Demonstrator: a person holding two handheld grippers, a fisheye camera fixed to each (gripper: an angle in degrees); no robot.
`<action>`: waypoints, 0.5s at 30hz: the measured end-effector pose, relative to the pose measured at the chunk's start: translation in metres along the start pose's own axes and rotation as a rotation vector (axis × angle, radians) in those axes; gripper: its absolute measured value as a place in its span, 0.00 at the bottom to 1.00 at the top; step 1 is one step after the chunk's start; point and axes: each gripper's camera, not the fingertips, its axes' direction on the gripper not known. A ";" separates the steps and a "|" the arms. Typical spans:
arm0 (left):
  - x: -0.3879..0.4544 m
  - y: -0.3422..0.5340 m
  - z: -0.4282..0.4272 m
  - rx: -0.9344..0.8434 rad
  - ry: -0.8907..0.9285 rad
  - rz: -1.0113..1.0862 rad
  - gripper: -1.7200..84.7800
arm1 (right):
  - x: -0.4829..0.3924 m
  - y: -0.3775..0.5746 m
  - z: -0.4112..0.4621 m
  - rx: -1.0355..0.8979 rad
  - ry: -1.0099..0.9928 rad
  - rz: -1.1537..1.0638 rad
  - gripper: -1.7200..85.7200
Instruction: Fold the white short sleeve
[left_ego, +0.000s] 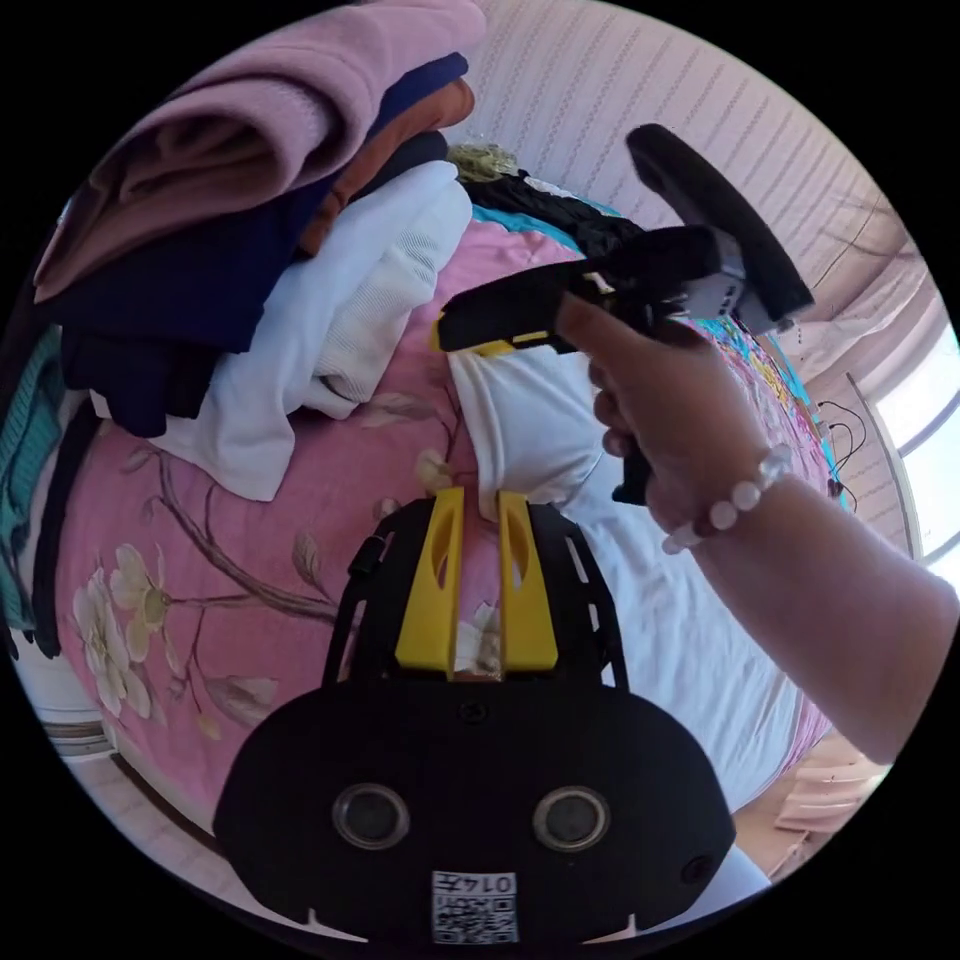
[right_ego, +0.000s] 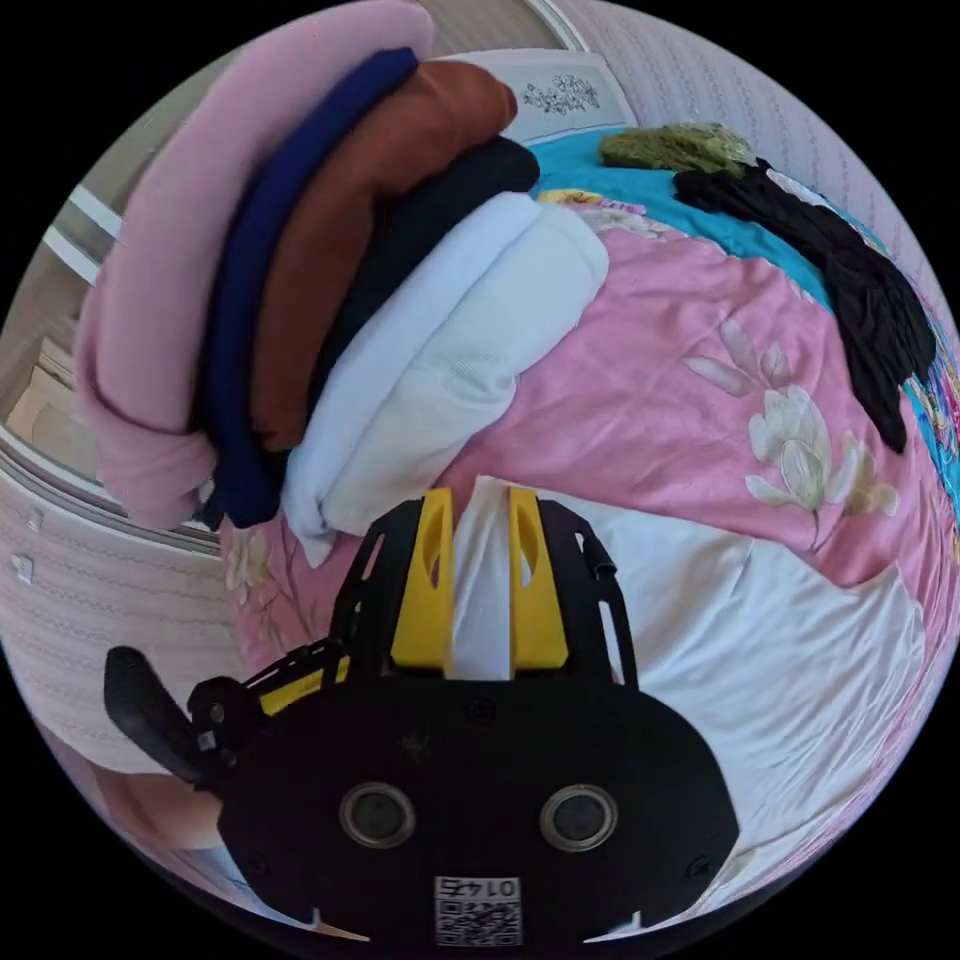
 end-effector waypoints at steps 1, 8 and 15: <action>-0.002 0.001 -0.003 0.003 0.006 0.016 0.08 | 0.000 -0.003 0.009 -0.019 0.029 0.010 0.10; -0.013 0.002 -0.047 0.043 0.126 0.080 0.01 | 0.033 0.044 -0.057 0.212 -0.103 0.193 0.03; 0.022 0.011 -0.097 0.150 0.322 0.307 0.01 | 0.080 0.130 -0.127 0.366 -0.122 0.359 0.03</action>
